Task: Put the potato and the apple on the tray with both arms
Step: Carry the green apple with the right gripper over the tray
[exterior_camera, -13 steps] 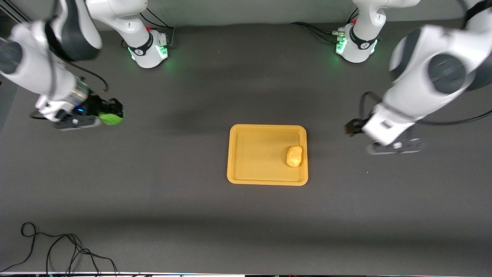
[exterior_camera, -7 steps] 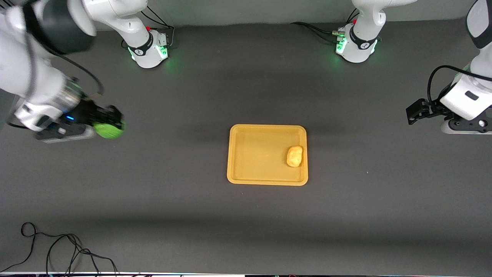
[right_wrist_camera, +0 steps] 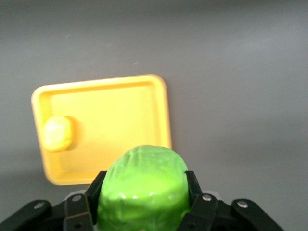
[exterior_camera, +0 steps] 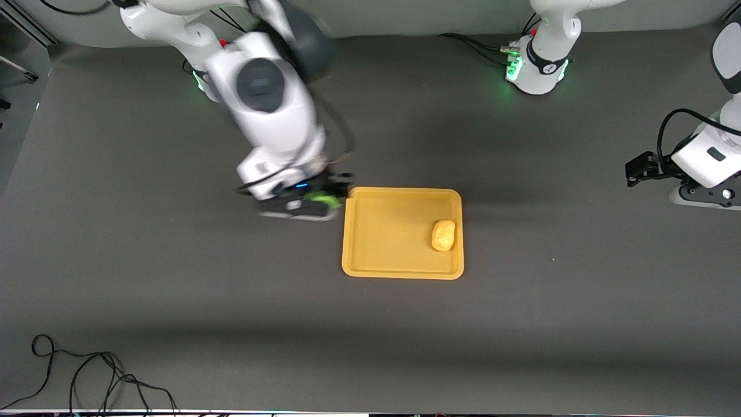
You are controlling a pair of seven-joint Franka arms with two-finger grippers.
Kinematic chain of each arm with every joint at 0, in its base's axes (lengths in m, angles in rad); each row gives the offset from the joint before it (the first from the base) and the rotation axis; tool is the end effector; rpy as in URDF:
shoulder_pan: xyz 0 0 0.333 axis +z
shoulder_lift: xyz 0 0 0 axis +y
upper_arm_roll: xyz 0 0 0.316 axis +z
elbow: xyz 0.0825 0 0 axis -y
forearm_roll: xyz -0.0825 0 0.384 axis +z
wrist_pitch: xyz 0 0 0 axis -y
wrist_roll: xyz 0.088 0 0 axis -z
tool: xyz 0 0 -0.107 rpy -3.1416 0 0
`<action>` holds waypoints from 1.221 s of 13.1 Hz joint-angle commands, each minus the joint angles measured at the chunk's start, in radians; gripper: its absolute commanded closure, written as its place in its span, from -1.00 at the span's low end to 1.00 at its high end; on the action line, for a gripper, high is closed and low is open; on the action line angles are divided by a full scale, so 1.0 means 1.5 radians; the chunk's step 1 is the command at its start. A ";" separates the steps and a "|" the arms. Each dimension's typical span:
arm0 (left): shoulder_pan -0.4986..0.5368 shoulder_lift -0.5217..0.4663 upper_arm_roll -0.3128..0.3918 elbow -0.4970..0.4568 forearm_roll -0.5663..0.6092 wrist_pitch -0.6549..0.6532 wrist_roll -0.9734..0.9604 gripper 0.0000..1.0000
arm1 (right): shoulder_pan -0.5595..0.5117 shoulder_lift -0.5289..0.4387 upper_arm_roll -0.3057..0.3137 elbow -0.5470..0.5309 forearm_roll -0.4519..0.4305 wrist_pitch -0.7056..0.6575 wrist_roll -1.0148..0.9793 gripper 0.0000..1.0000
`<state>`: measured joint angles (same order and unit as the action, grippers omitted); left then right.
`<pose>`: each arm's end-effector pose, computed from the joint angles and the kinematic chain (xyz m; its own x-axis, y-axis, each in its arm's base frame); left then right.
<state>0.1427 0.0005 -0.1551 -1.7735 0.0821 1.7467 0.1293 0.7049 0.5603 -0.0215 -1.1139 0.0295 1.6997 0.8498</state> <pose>0.5606 0.0004 0.5432 0.9872 -0.1550 -0.0380 -0.1575 -0.9846 -0.0760 0.5531 0.4594 0.4946 0.9862 -0.1657 0.0034 -0.1655 -0.9857 -0.0310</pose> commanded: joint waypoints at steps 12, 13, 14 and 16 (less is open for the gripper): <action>-0.004 -0.004 -0.007 -0.013 -0.057 0.013 0.004 -0.99 | 0.080 0.348 -0.014 0.102 -0.040 0.299 0.086 0.19; -0.003 -0.003 -0.007 -0.008 -0.057 0.013 -0.008 -0.99 | 0.080 0.356 -0.015 0.102 -0.041 0.301 0.085 0.19; -0.003 -0.003 -0.007 -0.007 -0.056 0.013 -0.035 -0.99 | 0.080 0.359 -0.015 0.101 -0.048 0.312 0.086 0.18; -0.003 -0.003 -0.007 -0.007 -0.056 0.015 -0.039 -0.99 | 0.077 0.357 -0.014 0.101 -0.049 0.318 0.090 -0.99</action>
<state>0.1371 0.0037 -0.1661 -1.7836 0.0053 1.7607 0.0948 0.8194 1.0800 -0.0378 -1.0027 -0.0232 2.1725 0.9591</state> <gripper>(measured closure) 0.000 0.247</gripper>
